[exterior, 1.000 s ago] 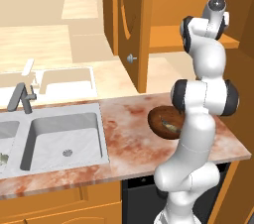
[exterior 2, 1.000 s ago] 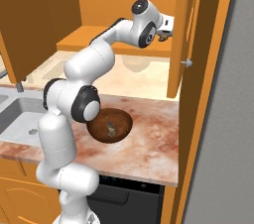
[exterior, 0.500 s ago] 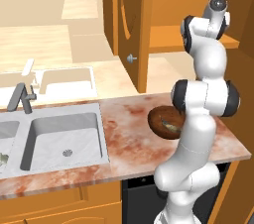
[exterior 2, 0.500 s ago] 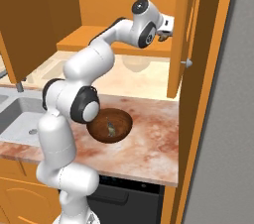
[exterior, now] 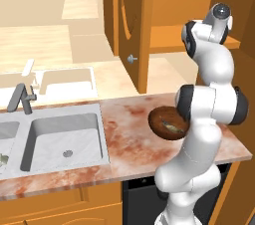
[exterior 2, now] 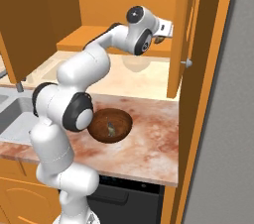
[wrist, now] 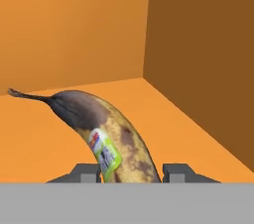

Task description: Pick the bananas from the cabinet and place them in one bowl. Pick the garlic from the sink and place it in the other bowl.

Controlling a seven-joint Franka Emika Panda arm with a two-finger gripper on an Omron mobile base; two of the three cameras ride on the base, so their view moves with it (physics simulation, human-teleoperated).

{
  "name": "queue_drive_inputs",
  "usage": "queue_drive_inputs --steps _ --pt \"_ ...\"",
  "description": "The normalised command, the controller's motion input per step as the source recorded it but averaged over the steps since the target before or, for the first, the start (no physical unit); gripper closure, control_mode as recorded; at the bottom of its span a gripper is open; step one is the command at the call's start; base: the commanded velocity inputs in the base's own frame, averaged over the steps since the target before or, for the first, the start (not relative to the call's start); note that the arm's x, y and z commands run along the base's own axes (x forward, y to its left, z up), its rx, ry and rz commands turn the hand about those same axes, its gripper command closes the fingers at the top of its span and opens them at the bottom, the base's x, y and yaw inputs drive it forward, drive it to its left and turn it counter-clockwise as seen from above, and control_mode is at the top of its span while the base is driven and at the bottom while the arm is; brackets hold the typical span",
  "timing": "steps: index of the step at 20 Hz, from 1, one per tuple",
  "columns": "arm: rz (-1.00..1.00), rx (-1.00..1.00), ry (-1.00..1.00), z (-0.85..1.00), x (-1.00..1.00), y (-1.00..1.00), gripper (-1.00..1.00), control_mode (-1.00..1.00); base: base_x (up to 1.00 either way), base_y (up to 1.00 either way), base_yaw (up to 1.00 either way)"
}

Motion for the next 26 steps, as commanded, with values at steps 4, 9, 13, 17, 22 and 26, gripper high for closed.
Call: queue_drive_inputs --steps 4,9,13,17,22,26 --pt "0.00 0.00 0.00 0.00 -0.29 0.11 1.00 -1.00 0.00 0.00 0.00" --pt "0.00 0.00 0.00 0.01 -0.38 0.01 1.00 -1.00 0.00 0.00 0.00" --pt "0.00 0.00 0.00 0.00 -0.39 0.06 1.00 -1.00 0.00 0.00 0.00" --pt "0.00 0.00 0.00 0.00 -0.34 0.22 1.00 -1.00 0.00 0.00 0.00" --pt "0.00 0.00 0.04 0.01 -0.31 0.34 1.00 -1.00 0.00 0.00 0.00" --pt "0.00 0.00 0.06 0.00 -0.42 0.28 1.00 -1.00 0.00 0.00 0.00"
